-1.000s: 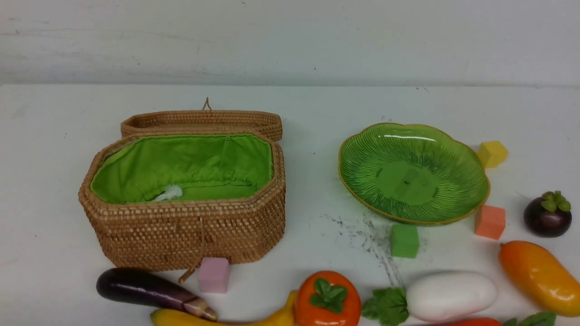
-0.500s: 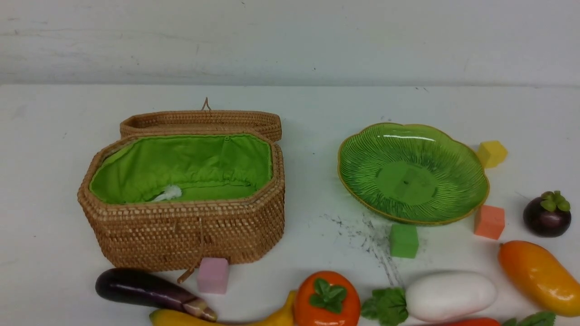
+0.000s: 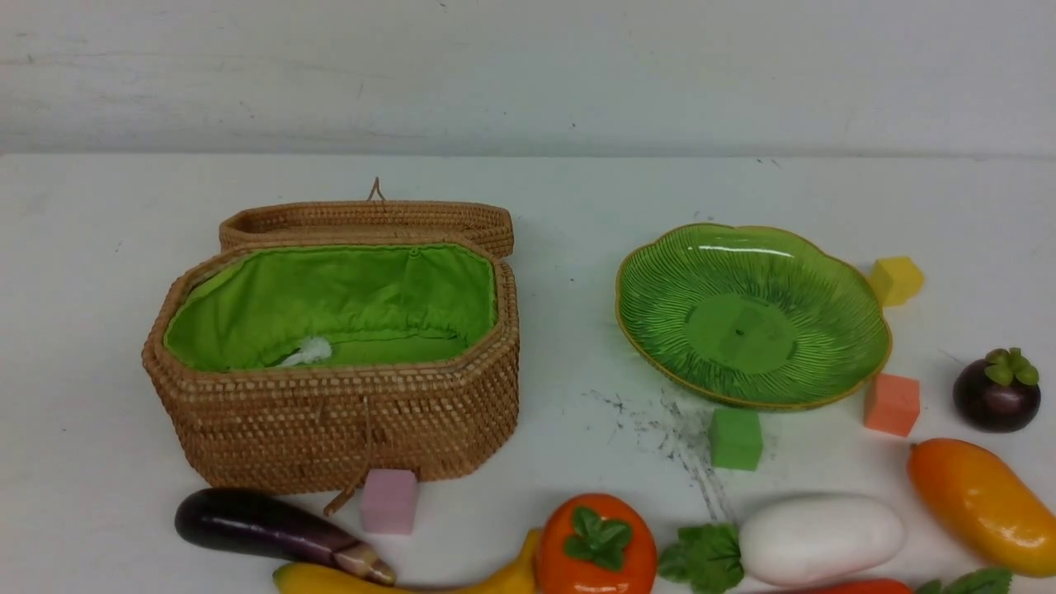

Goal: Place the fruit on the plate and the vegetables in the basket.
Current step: Use the left arm to grab a banana and put it into the right plate

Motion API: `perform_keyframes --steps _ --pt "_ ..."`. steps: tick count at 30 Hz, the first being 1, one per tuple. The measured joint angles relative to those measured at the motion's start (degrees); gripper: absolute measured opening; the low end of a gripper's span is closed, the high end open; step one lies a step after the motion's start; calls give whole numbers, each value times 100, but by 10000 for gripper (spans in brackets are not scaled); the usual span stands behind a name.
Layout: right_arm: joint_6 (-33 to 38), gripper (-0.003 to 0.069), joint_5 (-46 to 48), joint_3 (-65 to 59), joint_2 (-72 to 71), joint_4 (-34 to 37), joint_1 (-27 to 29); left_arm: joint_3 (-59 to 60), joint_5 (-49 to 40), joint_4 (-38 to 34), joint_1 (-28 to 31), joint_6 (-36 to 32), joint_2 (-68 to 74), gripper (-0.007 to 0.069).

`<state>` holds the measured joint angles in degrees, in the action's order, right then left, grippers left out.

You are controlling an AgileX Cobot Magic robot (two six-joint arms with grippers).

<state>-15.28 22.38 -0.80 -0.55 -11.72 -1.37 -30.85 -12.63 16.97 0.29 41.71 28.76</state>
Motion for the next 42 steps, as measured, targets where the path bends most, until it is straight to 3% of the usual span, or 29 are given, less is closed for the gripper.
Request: perform_keyframes --steps 3,6,10,17,22,26,31,38,42 --pt "0 242 0 0 0 0 0 0 -426 -14 -409 -14 223 239" --pt "0 242 0 0 0 0 0 0 -1162 -66 -1295 -94 627 239" --pt "0 242 0 0 0 0 0 0 -1520 5 -1972 -117 815 239" --pt "0 242 0 0 0 0 0 -4 -1492 102 -2821 -344 893 239" --pt "0 242 0 0 0 0 0 -173 -1795 -121 -3386 -1660 1315 239" --pt "0 242 0 0 0 0 0 -738 -2491 -896 -4010 -3278 2238 239" --pt "0 242 0 0 0 0 0 -1421 -3234 -1341 -4638 -5139 3897 239" --pt "0 242 0 0 0 0 0 -1803 -2598 -1266 -4772 -5982 5159 285" --pt "0 242 0 0 0 0 0 -1835 -2010 -1017 -4772 -6329 5599 395"
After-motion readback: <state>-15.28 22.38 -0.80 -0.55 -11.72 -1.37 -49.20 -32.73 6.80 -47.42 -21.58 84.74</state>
